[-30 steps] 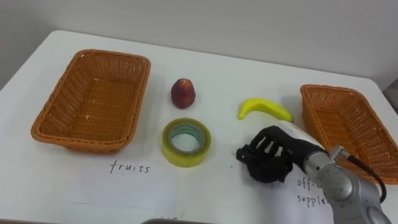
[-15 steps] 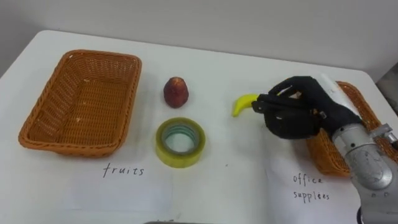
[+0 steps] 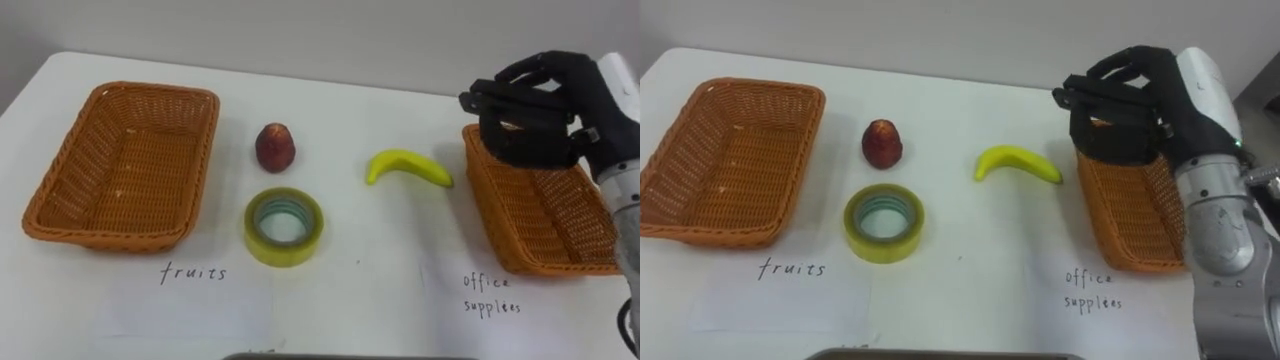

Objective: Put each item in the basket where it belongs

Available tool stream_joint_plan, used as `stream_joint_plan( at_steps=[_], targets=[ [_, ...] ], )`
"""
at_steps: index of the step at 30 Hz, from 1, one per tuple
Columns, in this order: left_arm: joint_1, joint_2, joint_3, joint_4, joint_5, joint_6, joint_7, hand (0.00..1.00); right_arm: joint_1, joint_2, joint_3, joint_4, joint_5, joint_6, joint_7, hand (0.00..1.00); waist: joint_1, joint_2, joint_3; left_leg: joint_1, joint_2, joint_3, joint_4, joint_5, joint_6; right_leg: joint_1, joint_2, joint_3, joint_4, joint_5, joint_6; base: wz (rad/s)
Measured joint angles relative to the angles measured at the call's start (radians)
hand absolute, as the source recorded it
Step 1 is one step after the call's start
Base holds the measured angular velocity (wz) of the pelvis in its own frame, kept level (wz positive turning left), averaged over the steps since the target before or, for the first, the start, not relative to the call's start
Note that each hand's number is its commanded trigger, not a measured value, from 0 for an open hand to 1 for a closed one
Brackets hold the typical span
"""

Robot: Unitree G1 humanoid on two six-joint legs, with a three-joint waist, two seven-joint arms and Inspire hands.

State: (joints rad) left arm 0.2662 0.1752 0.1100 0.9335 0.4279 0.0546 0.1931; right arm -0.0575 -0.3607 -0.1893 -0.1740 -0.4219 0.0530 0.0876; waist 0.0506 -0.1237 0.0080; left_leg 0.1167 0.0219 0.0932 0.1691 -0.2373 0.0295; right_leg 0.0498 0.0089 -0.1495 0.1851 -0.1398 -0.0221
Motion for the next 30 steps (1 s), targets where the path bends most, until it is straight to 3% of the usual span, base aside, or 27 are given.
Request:
stream_joint_plan(
  at_steps=[9, 18, 22, 30],
  targets=[
    [0.005, 0.0, 0.006, -0.001, -0.003, 0.011, -0.008, 0.0, 0.0, 0.0, 0.0, 0.011, 0.081, 0.002, -0.023, 1.0, -0.017, -0.004, 0.0007, 0.003, 0.001, 0.003, 0.0, 0.0, 0.0, 0.0, -0.004, 0.009, -0.001, 0.0, 0.0, 0.0],
    [0.005, -0.001, 0.033, 0.01, -0.004, 0.011, -0.014, 0.0, 0.0, -0.005, -0.043, 0.098, 0.082, 0.002, -0.067, 1.0, -0.035, -0.002, -0.0048, 0.014, 0.002, 0.012, -0.003, 0.0, 0.0, 0.006, -0.001, 0.013, 0.001, 0.0, 0.0, -0.03],
    [0.005, -0.001, 0.034, 0.015, -0.003, 0.01, -0.029, 0.0, 0.0, -0.034, -0.044, 0.128, 0.085, 0.001, -0.083, 1.0, -0.045, 0.0, -0.0066, 0.02, 0.002, 0.012, -0.003, 0.0, 0.0, 0.011, -0.002, 0.013, 0.001, 0.0, 0.0, 0.0],
    [0.008, -0.001, 0.038, 0.021, -0.003, 0.009, -0.029, 0.0, 0.0, -0.051, -0.067, 0.201, 0.104, -0.014, -0.103, 1.0, -0.048, 0.0, -0.0063, 0.015, 0.002, 0.012, -0.005, 0.0, 0.0, 0.006, 0.003, 0.012, 0.0, 0.0, 0.0, 0.0]
  ],
)
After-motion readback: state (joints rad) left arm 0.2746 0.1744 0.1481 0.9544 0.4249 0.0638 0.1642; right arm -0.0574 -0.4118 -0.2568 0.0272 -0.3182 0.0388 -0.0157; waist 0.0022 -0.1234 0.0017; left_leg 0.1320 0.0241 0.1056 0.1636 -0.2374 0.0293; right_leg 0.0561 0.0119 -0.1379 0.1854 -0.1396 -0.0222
